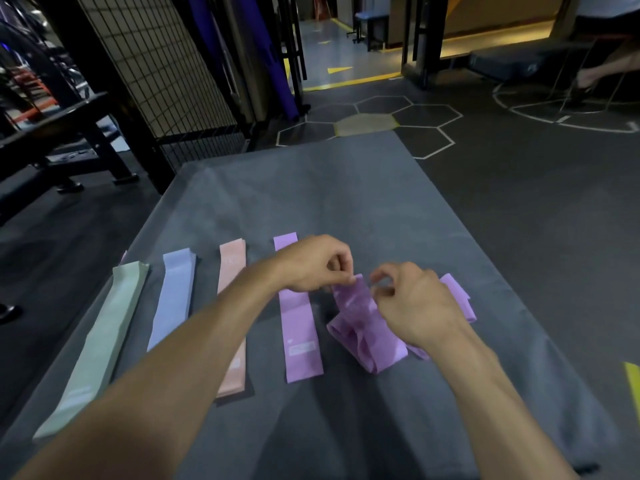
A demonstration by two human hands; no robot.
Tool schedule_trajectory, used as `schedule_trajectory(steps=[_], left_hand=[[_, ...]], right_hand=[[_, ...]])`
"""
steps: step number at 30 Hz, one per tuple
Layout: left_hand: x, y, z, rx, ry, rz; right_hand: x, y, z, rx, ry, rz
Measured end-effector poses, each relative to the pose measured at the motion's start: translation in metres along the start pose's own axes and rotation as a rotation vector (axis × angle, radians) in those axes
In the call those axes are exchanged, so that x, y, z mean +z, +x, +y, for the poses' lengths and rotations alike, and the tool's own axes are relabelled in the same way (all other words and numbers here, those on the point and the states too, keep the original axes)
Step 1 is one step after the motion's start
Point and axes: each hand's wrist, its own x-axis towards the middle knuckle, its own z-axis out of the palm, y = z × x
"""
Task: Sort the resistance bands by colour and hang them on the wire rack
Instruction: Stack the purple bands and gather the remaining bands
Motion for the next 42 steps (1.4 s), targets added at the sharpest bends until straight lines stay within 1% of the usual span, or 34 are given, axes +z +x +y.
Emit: schedule_trajectory(steps=[3, 5, 9, 13, 16, 18, 24, 28, 30, 32, 36, 39, 42], left_hand=[[-0.031, -0.021, 0.027, 0.081, -0.154, -0.014], [-0.049, -0.036, 0.046, 0.129, -0.18, 0.024], [-0.083, -0.061, 0.074, 0.25, -0.166, 0.114], [-0.118, -0.082, 0.087, 0.325, -0.121, 0.28], [-0.139, -0.092, 0.087, 0.327, -0.047, 0.401], [-0.147, -0.094, 0.084, 0.304, -0.016, 0.45], [-0.16, -0.09, 0.055, 0.19, -0.011, 0.528], [-0.163, -0.077, 0.024, 0.091, -0.067, 0.597], [-0.163, -0.07, 0.011, 0.041, -0.108, 0.6], [-0.161, -0.063, 0.0, 0.005, -0.13, 0.583], [-0.155, -0.053, -0.014, -0.031, -0.181, 0.562], [-0.151, -0.046, -0.025, -0.054, -0.211, 0.58], [-0.144, -0.037, -0.038, -0.086, -0.225, 0.621]], right_hand=[[-0.004, -0.002, -0.002, -0.126, 0.134, 0.102], [-0.007, -0.005, -0.006, -0.211, 0.293, 0.074], [-0.015, -0.017, -0.019, -0.289, 0.769, -0.081], [-0.019, -0.02, -0.024, -0.341, 0.967, -0.057], [-0.016, -0.02, -0.025, -0.348, 0.995, -0.083], [-0.011, -0.018, -0.026, -0.327, 0.994, -0.12], [0.002, -0.014, -0.031, -0.244, 0.865, -0.266], [0.016, -0.013, -0.028, -0.145, 0.856, -0.387], [0.021, -0.014, -0.03, -0.109, 0.85, -0.432], [0.026, -0.014, -0.031, -0.086, 0.837, -0.431], [0.035, -0.014, -0.033, -0.064, 0.872, -0.353], [0.037, -0.014, -0.033, -0.025, 0.833, -0.305], [0.042, -0.019, -0.035, 0.051, 0.836, -0.357]])
